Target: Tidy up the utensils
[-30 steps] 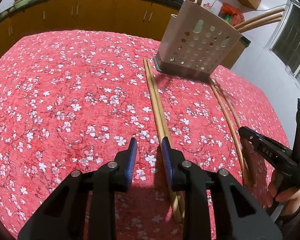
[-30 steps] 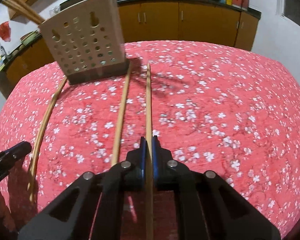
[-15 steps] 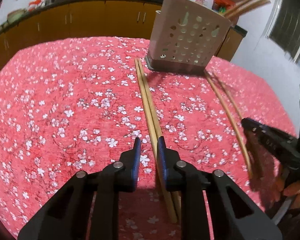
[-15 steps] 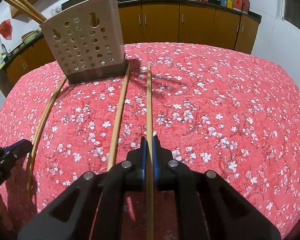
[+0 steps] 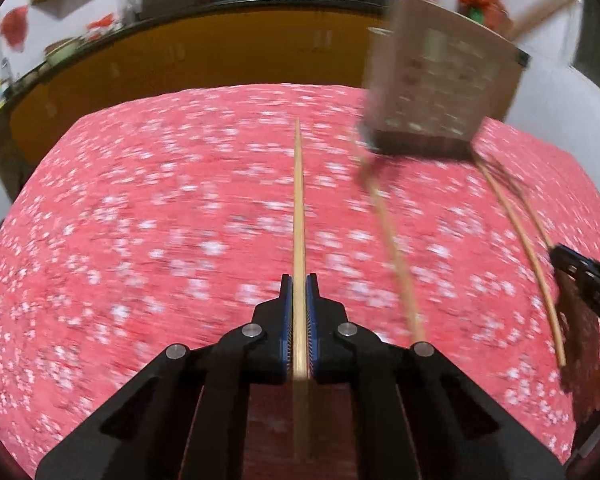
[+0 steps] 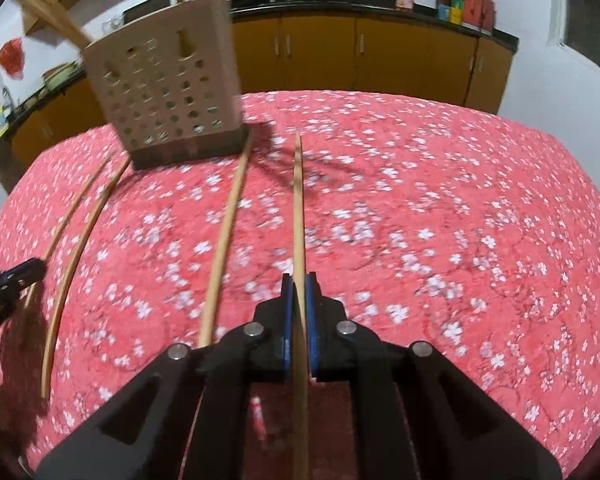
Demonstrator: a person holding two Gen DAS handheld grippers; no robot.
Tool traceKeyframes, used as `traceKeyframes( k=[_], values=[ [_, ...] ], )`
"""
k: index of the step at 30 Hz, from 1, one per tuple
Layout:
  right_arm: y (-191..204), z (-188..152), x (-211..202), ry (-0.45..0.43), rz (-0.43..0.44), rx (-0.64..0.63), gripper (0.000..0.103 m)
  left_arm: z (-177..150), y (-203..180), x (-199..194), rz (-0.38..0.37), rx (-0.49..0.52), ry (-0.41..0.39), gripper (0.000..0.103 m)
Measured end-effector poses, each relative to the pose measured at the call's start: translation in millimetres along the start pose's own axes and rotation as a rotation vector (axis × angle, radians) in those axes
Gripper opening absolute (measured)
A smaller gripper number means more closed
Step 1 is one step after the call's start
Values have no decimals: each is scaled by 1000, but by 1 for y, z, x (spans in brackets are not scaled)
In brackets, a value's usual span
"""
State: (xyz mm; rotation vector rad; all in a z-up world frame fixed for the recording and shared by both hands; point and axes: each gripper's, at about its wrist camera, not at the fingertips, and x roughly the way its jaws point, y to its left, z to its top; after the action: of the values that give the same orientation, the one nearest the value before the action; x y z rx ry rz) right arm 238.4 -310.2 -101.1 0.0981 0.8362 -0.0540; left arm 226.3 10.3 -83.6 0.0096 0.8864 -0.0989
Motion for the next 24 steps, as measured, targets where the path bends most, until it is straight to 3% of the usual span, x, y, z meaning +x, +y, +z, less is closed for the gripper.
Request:
traceKeyframes(
  k=[6, 24],
  values=[
    [-9, 8, 6, 0, 11, 20, 8, 2, 26, 1, -32, -45, -13, 8],
    [-3, 10, 8, 7, 26, -7, 19, 1, 26, -2, -49, -64, -14, 9]
  ],
)
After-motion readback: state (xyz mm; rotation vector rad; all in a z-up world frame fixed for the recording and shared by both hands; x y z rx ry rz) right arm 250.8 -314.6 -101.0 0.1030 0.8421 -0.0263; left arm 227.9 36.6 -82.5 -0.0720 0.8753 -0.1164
